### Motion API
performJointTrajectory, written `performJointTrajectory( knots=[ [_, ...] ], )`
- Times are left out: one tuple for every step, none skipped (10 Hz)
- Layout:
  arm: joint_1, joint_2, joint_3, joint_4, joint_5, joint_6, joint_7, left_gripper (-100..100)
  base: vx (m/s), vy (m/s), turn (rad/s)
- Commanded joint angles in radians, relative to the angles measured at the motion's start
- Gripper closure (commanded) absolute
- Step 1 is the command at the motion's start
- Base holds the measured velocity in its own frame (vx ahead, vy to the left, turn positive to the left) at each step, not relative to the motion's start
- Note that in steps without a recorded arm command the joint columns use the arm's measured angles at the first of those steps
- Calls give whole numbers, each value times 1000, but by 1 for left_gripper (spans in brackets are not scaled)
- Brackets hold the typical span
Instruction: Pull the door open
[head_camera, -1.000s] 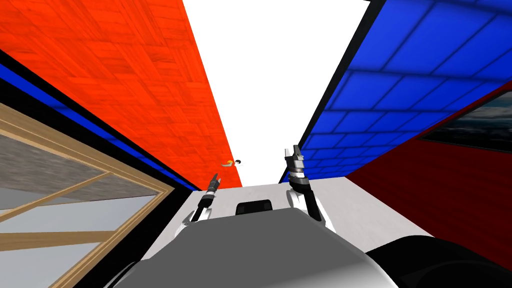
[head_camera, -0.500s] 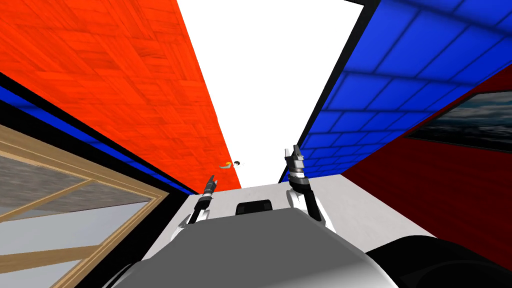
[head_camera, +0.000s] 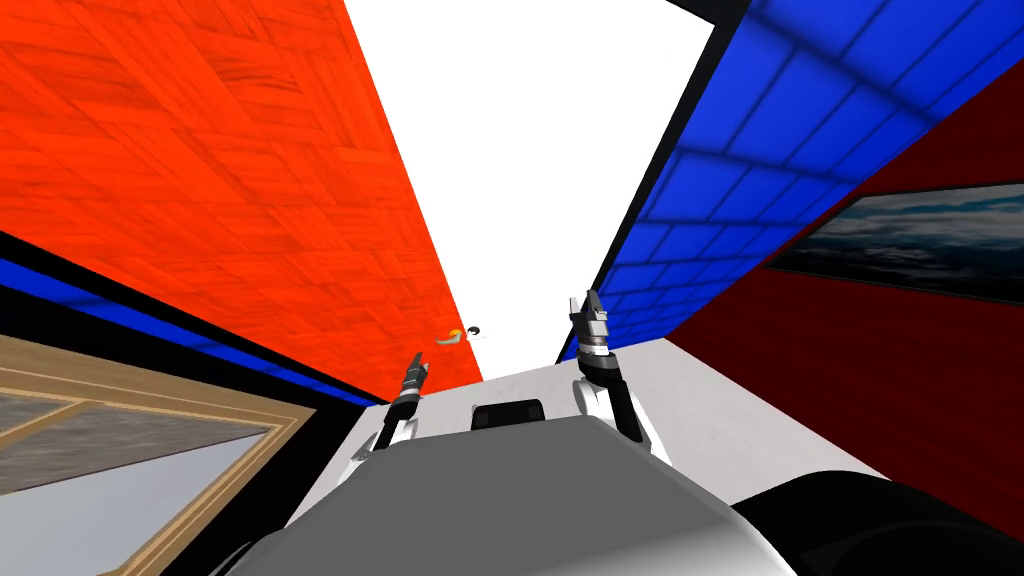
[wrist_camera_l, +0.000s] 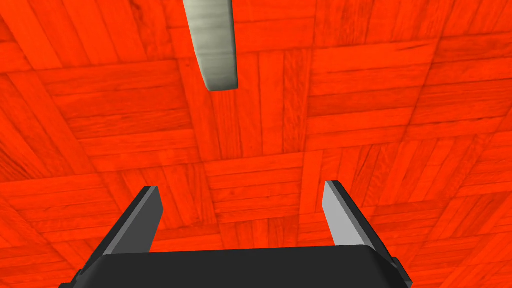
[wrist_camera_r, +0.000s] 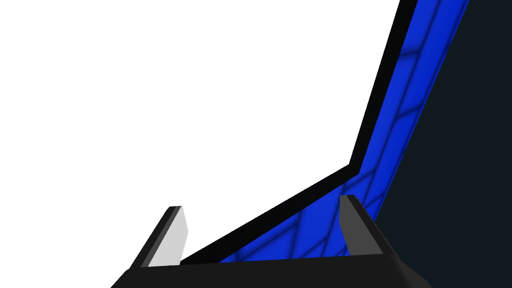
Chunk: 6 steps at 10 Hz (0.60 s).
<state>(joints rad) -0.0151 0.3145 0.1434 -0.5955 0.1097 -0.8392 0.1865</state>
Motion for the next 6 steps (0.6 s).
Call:
performJointTrajectory(
  knots=[
    [-8,-28,13,-23,2,19,-22,-100,38,113,-168],
    [-20,-45,10,-29,0,22,-29,-100,54,116,-235],
    [-36,-66,1,-37,-6,24,-34,-100,67,91,-204],
    [-53,-87,-13,-45,-13,24,-37,-100,117,-3,-244],
    [-30,-68,-6,-64,-8,36,-29,-100,60,-13,-46],
    [-30,-68,-6,-64,-8,36,-29,100,-11,6,45]
  ],
)
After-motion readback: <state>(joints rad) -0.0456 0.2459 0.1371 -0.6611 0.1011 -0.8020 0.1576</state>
